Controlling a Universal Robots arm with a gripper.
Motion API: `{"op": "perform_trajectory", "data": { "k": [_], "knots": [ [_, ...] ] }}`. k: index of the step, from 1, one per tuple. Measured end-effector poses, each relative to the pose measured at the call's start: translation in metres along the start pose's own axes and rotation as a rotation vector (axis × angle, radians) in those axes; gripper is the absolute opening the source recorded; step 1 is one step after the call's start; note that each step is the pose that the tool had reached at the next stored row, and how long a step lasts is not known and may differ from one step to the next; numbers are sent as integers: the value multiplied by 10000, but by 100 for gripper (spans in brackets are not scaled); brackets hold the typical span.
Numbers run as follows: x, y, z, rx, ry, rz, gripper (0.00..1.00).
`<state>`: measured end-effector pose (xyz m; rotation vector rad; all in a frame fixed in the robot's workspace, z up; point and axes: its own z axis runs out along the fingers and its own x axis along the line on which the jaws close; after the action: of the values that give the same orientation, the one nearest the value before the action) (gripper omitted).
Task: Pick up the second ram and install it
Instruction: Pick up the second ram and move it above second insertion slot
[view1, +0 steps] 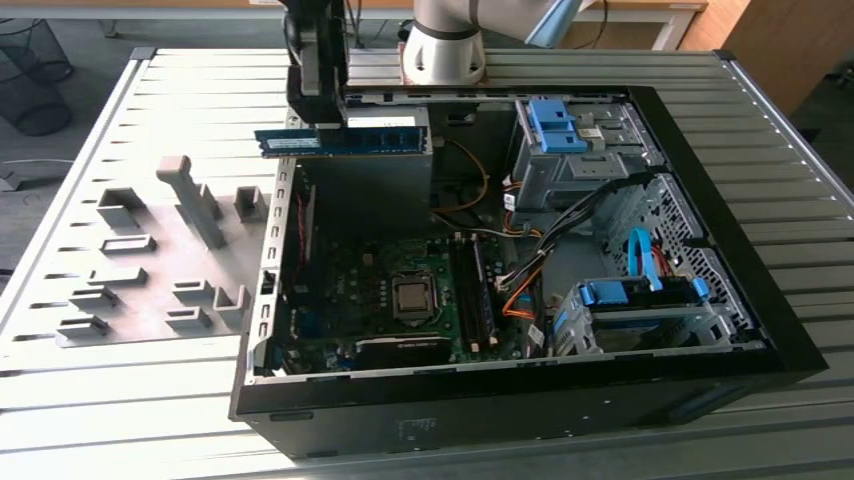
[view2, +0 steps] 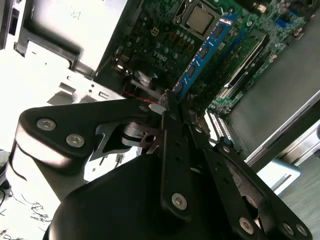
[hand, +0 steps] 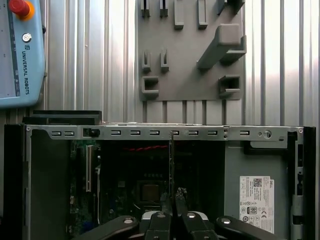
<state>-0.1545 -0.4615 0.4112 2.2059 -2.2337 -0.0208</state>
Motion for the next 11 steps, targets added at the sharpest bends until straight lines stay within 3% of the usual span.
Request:
{"op": "perform_trajectory", "data": {
  "k": [11],
  "knots": [
    [-3, -216, 1, 0, 0, 0, 14]
  ]
}}
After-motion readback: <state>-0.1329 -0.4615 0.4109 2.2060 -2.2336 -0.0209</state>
